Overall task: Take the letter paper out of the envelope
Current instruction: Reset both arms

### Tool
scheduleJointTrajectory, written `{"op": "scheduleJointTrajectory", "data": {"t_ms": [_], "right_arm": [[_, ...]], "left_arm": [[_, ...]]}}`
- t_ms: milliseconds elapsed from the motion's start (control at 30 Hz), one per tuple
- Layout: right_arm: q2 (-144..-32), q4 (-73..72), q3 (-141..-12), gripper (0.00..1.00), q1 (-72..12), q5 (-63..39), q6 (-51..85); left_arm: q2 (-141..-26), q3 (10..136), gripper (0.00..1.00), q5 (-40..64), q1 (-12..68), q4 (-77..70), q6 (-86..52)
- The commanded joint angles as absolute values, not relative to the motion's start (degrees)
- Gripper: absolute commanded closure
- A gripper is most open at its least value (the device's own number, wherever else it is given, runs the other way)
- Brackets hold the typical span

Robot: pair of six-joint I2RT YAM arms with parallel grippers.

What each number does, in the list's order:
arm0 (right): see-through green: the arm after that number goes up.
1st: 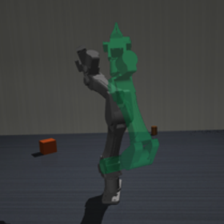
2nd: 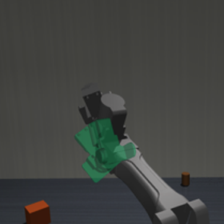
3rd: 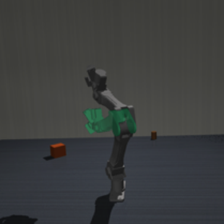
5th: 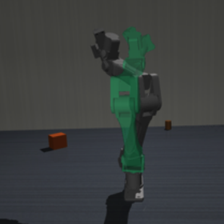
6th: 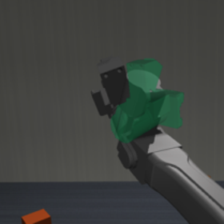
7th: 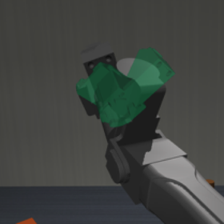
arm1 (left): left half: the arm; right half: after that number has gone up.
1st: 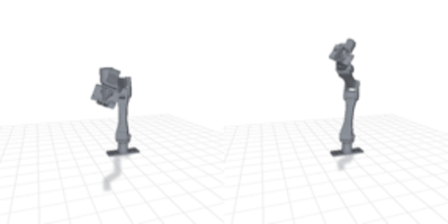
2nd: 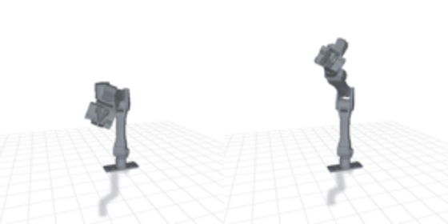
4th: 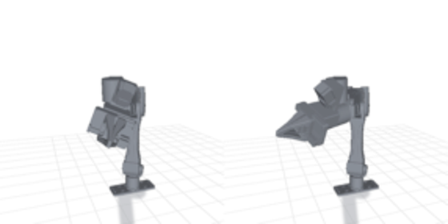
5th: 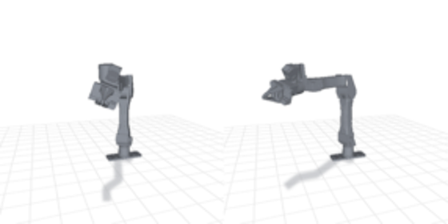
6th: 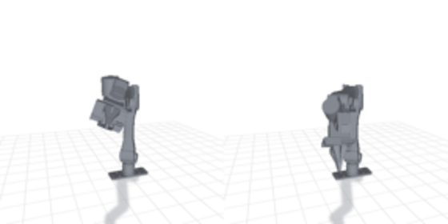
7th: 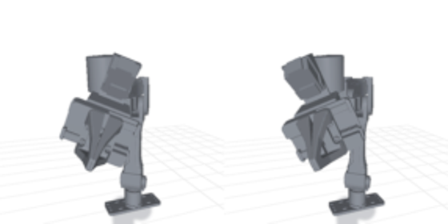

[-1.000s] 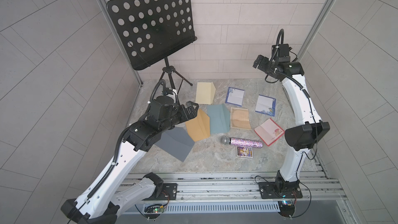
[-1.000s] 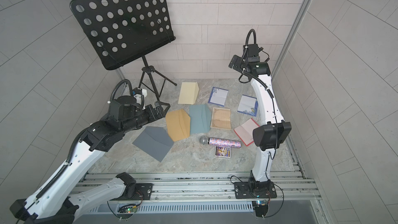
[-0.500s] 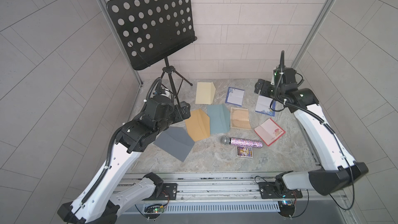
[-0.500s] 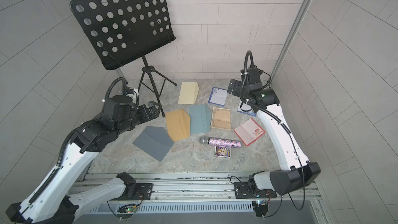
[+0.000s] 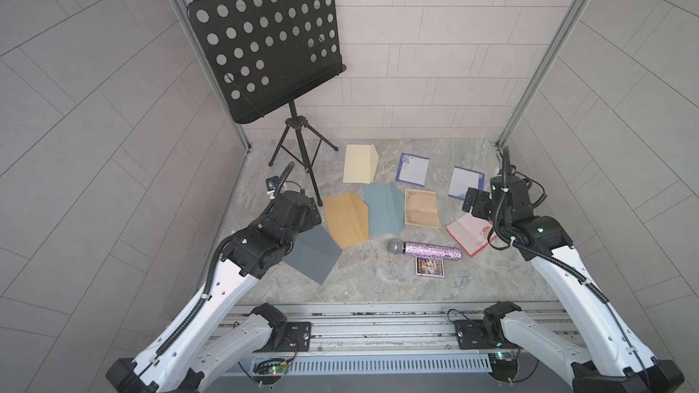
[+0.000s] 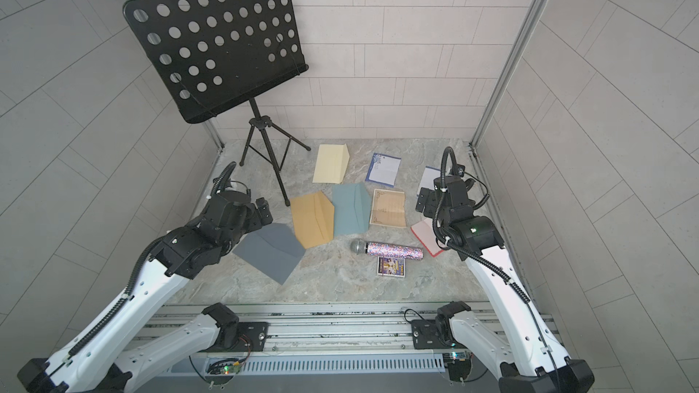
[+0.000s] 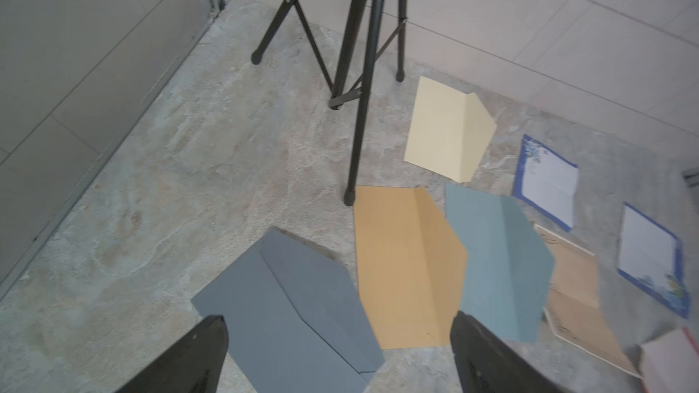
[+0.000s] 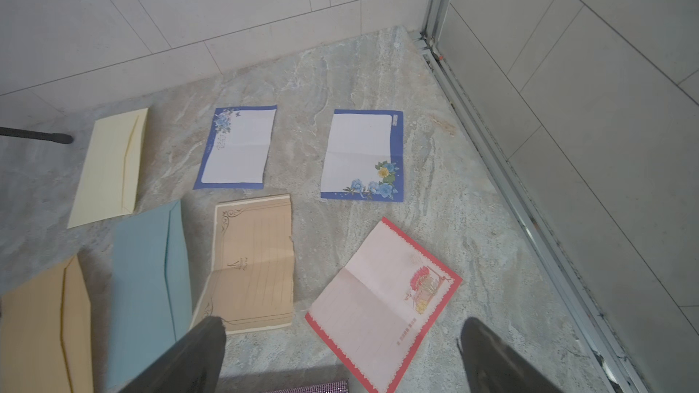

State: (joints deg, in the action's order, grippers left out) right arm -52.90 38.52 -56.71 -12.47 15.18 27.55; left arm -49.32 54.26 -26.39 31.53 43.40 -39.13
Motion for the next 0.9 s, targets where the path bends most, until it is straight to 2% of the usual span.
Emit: {"op": "scheduleJointTrajectory", "data": {"t_ms": [0,133,233,333,433,533,600,867], "right_arm": [[-51.4,28.9,-49.1,0.00,-12.4,20.2,26.6],[-49.2,13.4,-36.8,0.00,-12.5,25.1,22.0],[-51.0,4.5,-30.7,0.00,-13.0,29.8,16.4],[-54.8,-4.8,-26.4,0.00,-13.3,30.3,11.7],[-60.1,-15.9,-22.8,0.00,-13.4,30.3,9.8],[-66.2,-19.8,-23.3,0.00,-13.1,30.9,8.8],[-69.5,-22.1,-23.9,0.00,-12.9,31.6,7.9],[-76.8,-32.1,-23.9,0.00,-8.1,28.6,7.0]], "left_arm": [[-45.0,45.9,0.00,-39.1,31.2,33.8,-36.0],[-42.5,37.4,0.00,-50.7,31.1,25.4,-27.9],[-43.4,31.1,0.00,-54.7,31.0,14.0,-18.7],[-44.1,23.6,0.00,-52.2,28.3,-2.6,-8.7],[-48.3,17.5,0.00,-45.2,22.1,-15.7,-6.9],[-54.3,18.8,0.00,-42.3,17.3,-16.7,-5.0],[-56.0,17.2,0.00,-41.1,16.6,-24.3,-1.7],[-65.2,16.2,0.00,-42.6,15.3,-31.4,-2.0]]}}
